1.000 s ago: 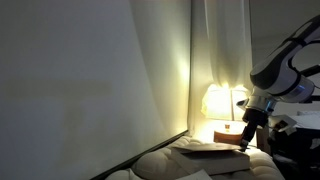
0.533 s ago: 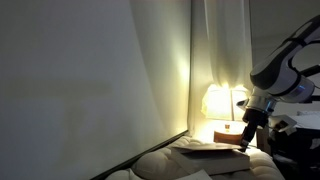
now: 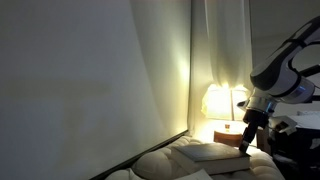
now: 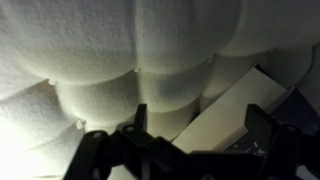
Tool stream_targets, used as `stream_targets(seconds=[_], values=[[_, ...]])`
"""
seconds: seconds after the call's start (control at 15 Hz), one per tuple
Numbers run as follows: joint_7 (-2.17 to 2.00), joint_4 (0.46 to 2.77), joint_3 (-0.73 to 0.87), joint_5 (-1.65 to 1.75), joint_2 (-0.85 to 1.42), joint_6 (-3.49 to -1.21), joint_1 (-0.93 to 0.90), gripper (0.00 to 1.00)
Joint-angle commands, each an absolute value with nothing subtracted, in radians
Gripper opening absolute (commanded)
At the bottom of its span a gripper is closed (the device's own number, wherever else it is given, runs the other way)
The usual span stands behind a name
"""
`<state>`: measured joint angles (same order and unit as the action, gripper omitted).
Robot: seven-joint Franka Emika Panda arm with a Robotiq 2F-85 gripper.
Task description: Pick up the black book and position it on top of the white book
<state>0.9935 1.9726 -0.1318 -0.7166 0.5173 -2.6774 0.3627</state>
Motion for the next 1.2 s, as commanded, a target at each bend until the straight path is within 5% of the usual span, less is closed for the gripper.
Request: stream_targets(seconds=[0.0,1.13], values=[[0.992,1.984,-0.130,-0.722,0.498,-2.692,0.358,1.00],[1.061,1.975,-0.179,-0.793,0.498,-2.670,0.368,1.00]])
